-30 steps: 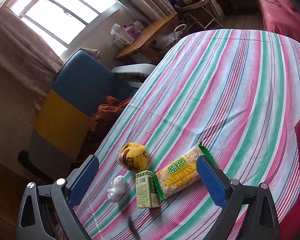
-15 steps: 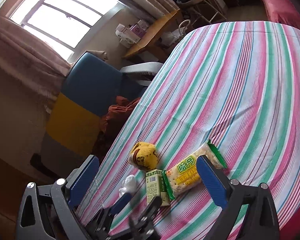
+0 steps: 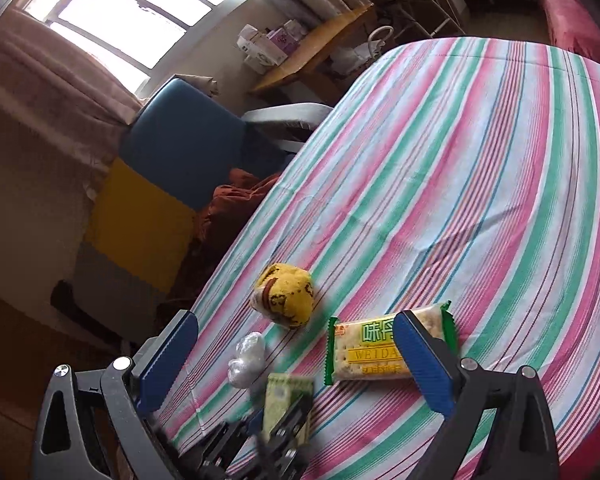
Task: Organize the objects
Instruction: 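Lower the left tool onto the green juice box and close on it, then hold the juice box in the left tool while the right tool grasps the WEIDAN cracker pack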
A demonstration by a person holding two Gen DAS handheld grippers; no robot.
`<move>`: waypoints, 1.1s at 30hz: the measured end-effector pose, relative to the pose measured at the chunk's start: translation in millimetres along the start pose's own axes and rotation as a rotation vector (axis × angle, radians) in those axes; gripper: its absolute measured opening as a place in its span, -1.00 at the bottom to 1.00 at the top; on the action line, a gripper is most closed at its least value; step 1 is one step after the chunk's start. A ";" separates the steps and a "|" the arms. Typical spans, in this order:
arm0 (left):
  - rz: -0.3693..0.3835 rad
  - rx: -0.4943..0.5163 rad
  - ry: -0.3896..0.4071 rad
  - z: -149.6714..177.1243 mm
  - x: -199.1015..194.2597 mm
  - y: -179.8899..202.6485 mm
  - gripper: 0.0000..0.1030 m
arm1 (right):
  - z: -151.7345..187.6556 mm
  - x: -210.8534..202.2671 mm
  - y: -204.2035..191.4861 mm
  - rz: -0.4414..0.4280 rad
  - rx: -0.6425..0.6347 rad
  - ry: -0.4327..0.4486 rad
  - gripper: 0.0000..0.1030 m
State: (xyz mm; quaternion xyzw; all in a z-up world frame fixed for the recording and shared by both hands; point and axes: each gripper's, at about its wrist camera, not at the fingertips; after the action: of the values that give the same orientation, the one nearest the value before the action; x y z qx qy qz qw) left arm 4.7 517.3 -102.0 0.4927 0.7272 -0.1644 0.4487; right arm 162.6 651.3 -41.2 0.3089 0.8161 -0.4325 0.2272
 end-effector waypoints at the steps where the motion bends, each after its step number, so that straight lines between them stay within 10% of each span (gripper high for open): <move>1: -0.015 -0.005 0.006 8.4 -6.0 -3.3 -0.43 | 0.2 1.0 2.3 0.003 0.010 -0.006 0.94; 10: -0.087 -0.082 0.069 83.8 -58.7 -33.5 -0.42 | 5.5 15.7 0.3 0.033 0.004 -0.079 0.94; 33: -0.073 -0.061 0.111 86.2 -50.6 -38.0 -0.41 | 20.2 46.3 -27.9 0.158 -0.164 -0.212 0.94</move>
State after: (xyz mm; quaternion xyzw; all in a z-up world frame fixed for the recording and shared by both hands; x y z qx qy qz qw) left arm 19.8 412.3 -115.3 0.4603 0.7731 -0.1306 0.4163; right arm 112.4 636.3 -65.5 0.3052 0.7931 -0.3755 0.3700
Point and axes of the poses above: each gripper's, at about its wrist camera, not at the fingertips, and x roughly the way its jaws point, y to its right, z to its underside, and after that the axes turned 10 degrees about -x, right-handed
